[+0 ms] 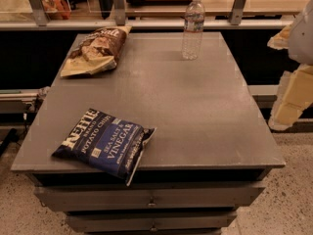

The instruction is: Move water bottle near blue chip bag

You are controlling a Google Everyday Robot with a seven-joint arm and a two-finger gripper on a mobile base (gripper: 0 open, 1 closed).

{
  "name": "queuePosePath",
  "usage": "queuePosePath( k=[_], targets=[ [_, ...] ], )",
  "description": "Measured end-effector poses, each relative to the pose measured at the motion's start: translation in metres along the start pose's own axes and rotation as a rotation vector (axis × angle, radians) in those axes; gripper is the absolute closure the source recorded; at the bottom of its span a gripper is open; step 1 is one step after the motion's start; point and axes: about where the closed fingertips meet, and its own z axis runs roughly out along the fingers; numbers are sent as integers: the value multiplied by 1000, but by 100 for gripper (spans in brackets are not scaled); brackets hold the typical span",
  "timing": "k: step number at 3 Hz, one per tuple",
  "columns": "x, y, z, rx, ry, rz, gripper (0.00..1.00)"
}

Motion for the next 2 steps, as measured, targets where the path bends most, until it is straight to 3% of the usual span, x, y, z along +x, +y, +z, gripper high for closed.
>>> queuePosePath(
  k=[1,2],
  targets=[
    [0,-1,0,4,-4,2,0],
    [-9,-29,11,74,-80,51,0]
  ],
)
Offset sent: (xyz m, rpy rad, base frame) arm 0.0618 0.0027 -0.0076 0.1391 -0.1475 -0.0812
